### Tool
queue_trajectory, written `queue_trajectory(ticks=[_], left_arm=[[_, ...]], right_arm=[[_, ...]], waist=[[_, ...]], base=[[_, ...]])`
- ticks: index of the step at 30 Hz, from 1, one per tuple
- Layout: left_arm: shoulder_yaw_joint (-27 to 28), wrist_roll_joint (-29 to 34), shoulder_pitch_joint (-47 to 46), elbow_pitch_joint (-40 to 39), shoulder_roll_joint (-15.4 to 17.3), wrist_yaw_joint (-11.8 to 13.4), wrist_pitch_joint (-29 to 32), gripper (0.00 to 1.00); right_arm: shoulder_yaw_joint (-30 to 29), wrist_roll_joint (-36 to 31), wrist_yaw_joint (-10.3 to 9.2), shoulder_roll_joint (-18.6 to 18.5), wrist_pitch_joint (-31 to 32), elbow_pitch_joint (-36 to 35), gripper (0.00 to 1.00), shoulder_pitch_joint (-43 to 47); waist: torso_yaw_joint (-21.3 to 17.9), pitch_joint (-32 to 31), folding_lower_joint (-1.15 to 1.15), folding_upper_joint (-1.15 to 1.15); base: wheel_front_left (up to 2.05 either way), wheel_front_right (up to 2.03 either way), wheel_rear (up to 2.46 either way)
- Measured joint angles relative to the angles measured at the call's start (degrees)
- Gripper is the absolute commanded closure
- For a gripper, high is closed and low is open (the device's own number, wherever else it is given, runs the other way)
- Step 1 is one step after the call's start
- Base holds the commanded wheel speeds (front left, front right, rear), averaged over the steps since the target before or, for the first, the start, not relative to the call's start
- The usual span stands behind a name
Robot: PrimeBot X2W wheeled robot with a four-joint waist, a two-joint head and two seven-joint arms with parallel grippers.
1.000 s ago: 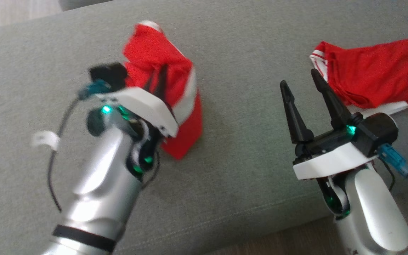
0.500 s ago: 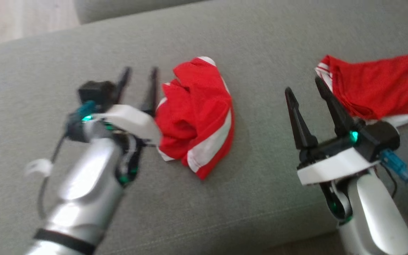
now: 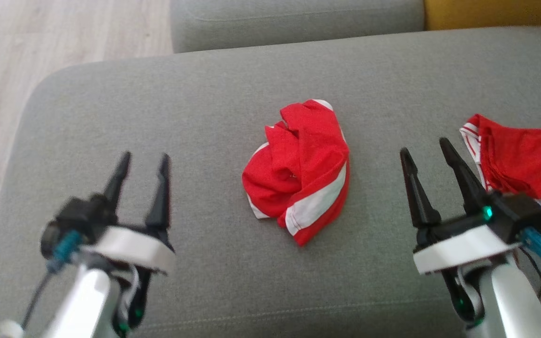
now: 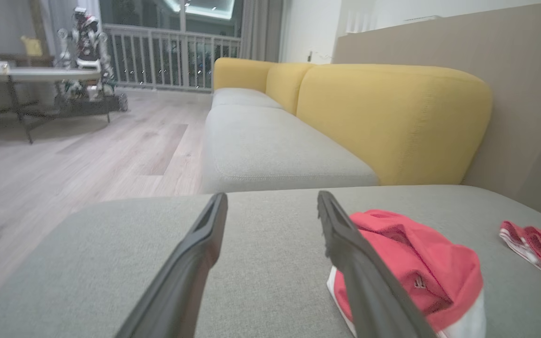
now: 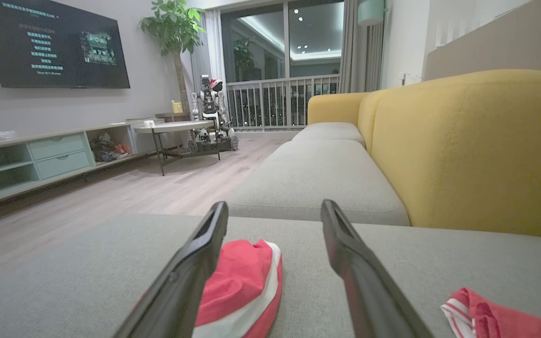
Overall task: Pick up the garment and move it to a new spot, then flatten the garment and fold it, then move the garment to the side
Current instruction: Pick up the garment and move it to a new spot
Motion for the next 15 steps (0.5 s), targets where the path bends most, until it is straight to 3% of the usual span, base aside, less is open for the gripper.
queue_trajectory(ticks=[5, 15], left_arm=[[1.8, 6.3, 6.5, -4.4, -3.0, -0.8, -0.1, 0.0], [8.2, 11.8, 10.5, -6.6, -8.2, -6.0, -0.2, 0.0]], right_arm=[[-1.1, 0.0, 0.0, 0.1, 0.2, -0.5, 0.0, 3.8], [-0.3, 0.1, 0.0, 0.1, 0.4, -1.1, 0.0, 4.3]], waist=[[1.6, -1.0, 0.0, 0.0], [2.1, -0.2, 0.0, 0.0]], base=[[0.0, 0.0, 0.0], [0.0, 0.0, 0.0]])
